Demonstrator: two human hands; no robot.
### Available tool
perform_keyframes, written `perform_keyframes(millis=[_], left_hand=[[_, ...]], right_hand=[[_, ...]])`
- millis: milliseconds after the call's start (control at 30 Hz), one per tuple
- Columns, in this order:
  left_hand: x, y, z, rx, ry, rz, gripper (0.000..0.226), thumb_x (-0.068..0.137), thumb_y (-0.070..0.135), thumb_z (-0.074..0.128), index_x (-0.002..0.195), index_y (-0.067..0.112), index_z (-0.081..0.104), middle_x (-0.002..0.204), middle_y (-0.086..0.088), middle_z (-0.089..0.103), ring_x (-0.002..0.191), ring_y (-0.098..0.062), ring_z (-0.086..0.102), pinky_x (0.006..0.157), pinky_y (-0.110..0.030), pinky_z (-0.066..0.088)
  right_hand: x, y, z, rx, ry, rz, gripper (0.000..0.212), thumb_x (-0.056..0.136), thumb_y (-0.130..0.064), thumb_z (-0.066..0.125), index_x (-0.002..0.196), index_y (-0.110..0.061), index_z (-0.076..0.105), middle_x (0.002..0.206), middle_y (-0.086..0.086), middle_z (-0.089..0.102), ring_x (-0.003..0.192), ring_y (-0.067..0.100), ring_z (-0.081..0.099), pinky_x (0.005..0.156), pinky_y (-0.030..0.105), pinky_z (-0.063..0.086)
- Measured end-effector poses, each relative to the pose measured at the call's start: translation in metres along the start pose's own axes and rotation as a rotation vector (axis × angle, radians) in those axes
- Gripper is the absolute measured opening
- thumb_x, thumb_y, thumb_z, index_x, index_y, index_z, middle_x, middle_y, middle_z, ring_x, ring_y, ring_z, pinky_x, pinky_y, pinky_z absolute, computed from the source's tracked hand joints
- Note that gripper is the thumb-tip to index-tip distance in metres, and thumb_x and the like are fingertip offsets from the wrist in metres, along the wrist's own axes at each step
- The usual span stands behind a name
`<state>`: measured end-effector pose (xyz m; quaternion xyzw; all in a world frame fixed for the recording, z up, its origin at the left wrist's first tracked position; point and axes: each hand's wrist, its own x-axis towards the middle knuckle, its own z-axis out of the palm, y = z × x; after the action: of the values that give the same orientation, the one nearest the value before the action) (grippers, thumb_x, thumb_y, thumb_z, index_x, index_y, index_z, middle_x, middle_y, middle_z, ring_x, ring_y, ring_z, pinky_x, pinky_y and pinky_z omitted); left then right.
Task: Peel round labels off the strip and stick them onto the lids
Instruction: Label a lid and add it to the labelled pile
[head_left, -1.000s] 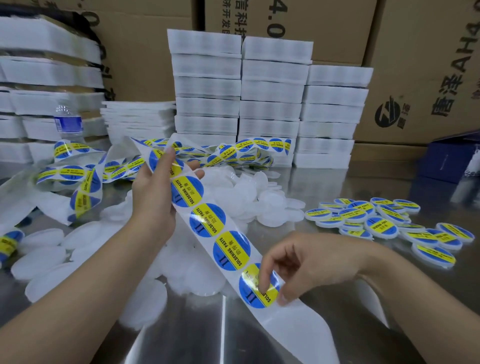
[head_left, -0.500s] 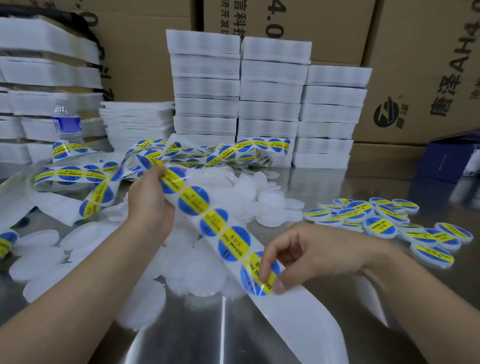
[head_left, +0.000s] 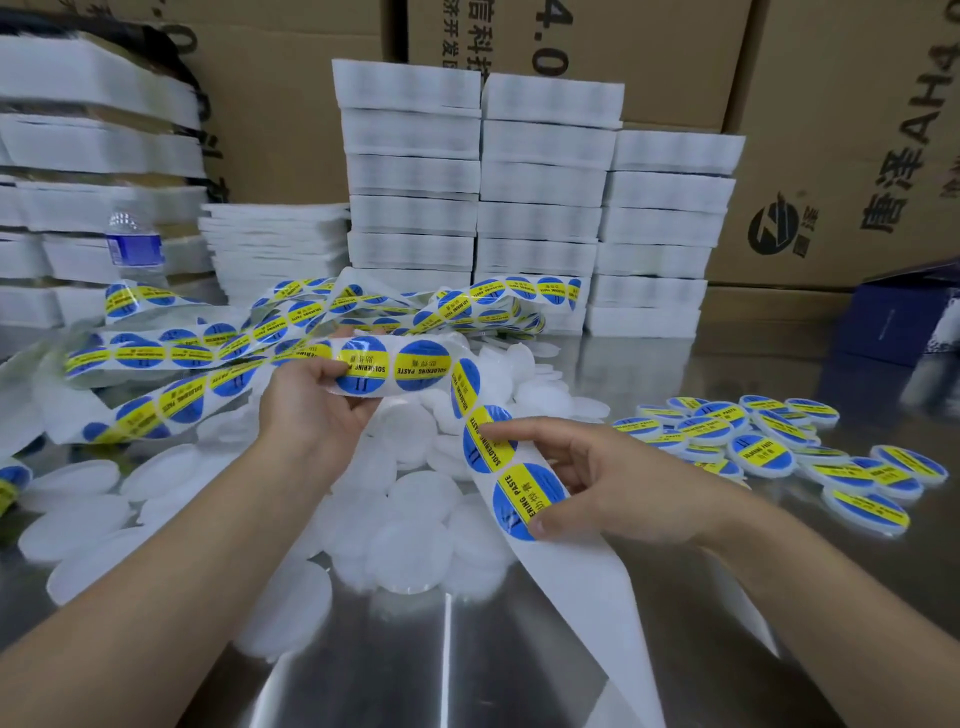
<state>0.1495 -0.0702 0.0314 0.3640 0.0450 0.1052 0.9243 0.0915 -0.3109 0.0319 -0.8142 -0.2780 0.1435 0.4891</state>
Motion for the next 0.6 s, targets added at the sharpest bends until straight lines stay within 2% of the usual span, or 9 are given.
perform_keyframes(millis=[100, 167, 200, 267, 333, 400, 500, 567, 600], left_hand=[[-0.002, -0.002, -0.001, -0.025, 0.041, -0.050, 0.036, 0.087, -0.001, 0.033, 0.101, 0.011, 0.064, 0.082, -0.005, 0.074, 0.069, -0.020, 0.072, 0.056, -0.032, 0.056], [-0.005, -0.002, 0.000, -0.030, 0.052, -0.067, 0.034, 0.080, -0.001, 0.037, 0.095, 0.012, 0.064, 0.079, -0.004, 0.074, 0.065, -0.019, 0.072, 0.053, -0.027, 0.056], [-0.006, -0.002, 0.001, -0.033, 0.048, -0.067, 0.033, 0.078, 0.000, 0.039, 0.095, 0.012, 0.064, 0.081, -0.004, 0.075, 0.066, -0.019, 0.073, 0.056, -0.026, 0.057], [-0.007, -0.001, 0.003, -0.037, 0.036, -0.058, 0.029, 0.082, 0.006, 0.040, 0.098, 0.011, 0.064, 0.095, -0.004, 0.073, 0.081, -0.021, 0.071, 0.071, -0.030, 0.057], [-0.007, 0.000, 0.004, -0.014, 0.014, -0.030, 0.020, 0.088, 0.015, 0.044, 0.090, 0.013, 0.064, 0.096, -0.004, 0.071, 0.090, -0.023, 0.068, 0.082, -0.035, 0.054], [-0.006, 0.000, 0.004, 0.026, -0.023, -0.005, 0.026, 0.093, 0.036, 0.049, 0.085, 0.017, 0.065, 0.102, -0.005, 0.071, 0.100, -0.025, 0.067, 0.092, -0.041, 0.051], [-0.007, 0.001, 0.006, 0.012, 0.005, 0.037, 0.052, 0.090, 0.066, 0.040, 0.107, 0.026, 0.068, 0.115, -0.003, 0.070, 0.104, -0.025, 0.068, 0.091, -0.047, 0.052], [-0.007, 0.002, 0.007, -0.025, 0.101, 0.079, 0.055, 0.088, 0.071, 0.037, 0.115, 0.031, 0.064, 0.107, 0.000, 0.073, 0.095, -0.025, 0.071, 0.084, -0.047, 0.056], [-0.007, 0.003, 0.007, -0.020, 0.179, 0.101, 0.054, 0.087, 0.072, 0.036, 0.114, 0.033, 0.062, 0.100, 0.003, 0.075, 0.090, -0.023, 0.072, 0.082, -0.047, 0.056]], right_hand=[[-0.001, 0.000, -0.001, -0.053, -0.045, 0.033, 0.075, 0.076, 0.006, 0.067, 0.130, -0.043, 0.050, 0.120, -0.011, 0.064, 0.098, 0.017, 0.065, 0.085, 0.032, 0.053], [-0.001, -0.001, -0.002, -0.115, -0.037, 0.059, 0.072, 0.076, 0.001, 0.069, 0.127, -0.046, 0.051, 0.110, -0.010, 0.067, 0.091, 0.014, 0.066, 0.083, 0.032, 0.053], [-0.002, -0.001, -0.002, -0.167, -0.021, 0.075, 0.068, 0.076, -0.003, 0.071, 0.123, -0.048, 0.054, 0.095, -0.006, 0.067, 0.079, 0.012, 0.062, 0.076, 0.030, 0.052], [-0.002, -0.003, -0.002, -0.288, 0.019, 0.097, 0.056, 0.075, -0.013, 0.074, 0.115, -0.050, 0.060, 0.067, -0.003, 0.046, 0.059, 0.008, 0.042, 0.058, 0.023, 0.039], [-0.002, -0.007, 0.000, -0.334, 0.045, 0.102, 0.044, 0.075, -0.022, 0.076, 0.107, -0.050, 0.065, 0.058, -0.008, 0.031, 0.052, 0.007, 0.030, 0.050, 0.017, 0.027], [-0.002, -0.010, 0.001, -0.319, 0.070, 0.110, 0.033, 0.075, -0.026, 0.077, 0.100, -0.046, 0.070, 0.054, -0.009, 0.030, 0.048, 0.007, 0.030, 0.046, 0.014, 0.024], [-0.001, -0.009, 0.001, -0.292, 0.115, 0.097, 0.028, 0.075, -0.025, 0.076, 0.094, -0.045, 0.072, 0.062, 0.000, 0.040, 0.049, 0.007, 0.031, 0.049, 0.018, 0.026], [0.000, -0.008, 0.000, -0.277, 0.129, 0.075, 0.028, 0.076, -0.022, 0.075, 0.092, -0.045, 0.072, 0.075, 0.013, 0.056, 0.055, 0.012, 0.039, 0.056, 0.024, 0.038], [0.000, -0.008, 0.001, -0.256, 0.128, 0.061, 0.029, 0.075, -0.020, 0.075, 0.092, -0.044, 0.072, 0.089, 0.019, 0.063, 0.063, 0.024, 0.048, 0.064, 0.031, 0.047]])
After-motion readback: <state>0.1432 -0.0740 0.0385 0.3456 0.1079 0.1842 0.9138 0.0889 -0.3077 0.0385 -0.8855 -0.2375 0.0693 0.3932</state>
